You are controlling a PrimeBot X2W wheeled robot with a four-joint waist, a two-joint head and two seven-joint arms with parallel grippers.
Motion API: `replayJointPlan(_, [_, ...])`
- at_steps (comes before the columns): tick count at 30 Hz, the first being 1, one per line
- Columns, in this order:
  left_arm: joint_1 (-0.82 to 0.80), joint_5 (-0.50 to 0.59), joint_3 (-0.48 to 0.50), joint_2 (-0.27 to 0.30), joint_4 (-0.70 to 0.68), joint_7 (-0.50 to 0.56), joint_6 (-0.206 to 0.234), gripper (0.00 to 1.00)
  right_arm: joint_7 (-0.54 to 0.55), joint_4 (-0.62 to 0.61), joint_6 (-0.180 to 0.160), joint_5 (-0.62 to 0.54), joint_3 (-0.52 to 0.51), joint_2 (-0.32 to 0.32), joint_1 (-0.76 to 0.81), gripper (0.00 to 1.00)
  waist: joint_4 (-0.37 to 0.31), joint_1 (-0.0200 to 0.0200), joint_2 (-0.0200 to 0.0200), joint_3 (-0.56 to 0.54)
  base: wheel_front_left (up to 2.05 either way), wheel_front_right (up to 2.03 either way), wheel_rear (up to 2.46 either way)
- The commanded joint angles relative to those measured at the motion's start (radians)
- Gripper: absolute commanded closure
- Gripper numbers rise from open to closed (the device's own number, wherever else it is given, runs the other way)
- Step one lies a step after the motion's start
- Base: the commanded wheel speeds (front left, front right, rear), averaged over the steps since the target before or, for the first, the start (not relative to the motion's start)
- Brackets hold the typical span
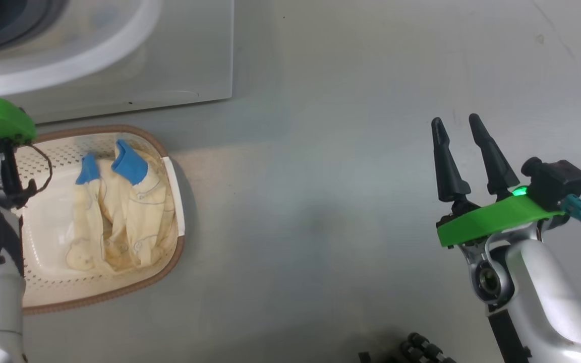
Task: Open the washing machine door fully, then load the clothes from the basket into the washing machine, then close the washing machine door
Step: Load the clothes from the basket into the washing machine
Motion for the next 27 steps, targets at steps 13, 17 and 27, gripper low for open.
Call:
replayJointPlan(13, [-0.189,-0.026,0.043,0.162,0.008,0.05,-0.01,1.0,-0.006,-0.036,0.003,-0.011,0.034,-0.002,-0.026,0.0,-0.007,0.0,0.0,0.068,0.0,0.0,0.0])
replayJointPlan(17, [-0.302,-0.044,0.039,0.197,0.04,0.114,-0.02,1.0,-0.006,-0.046,0.003,-0.006,0.045,-0.002,-0.038,0.0,-0.014,0.0,0.0,0.112,0.0,0.0,0.0])
replayJointPlan(27, [-0.56,-0.002,0.001,0.301,0.148,0.213,0.008,1.0,-0.006,-0.074,0.003,0.008,0.069,-0.002,-0.073,0.0,-0.053,0.0,0.0,0.217,0.0,0.0,0.0])
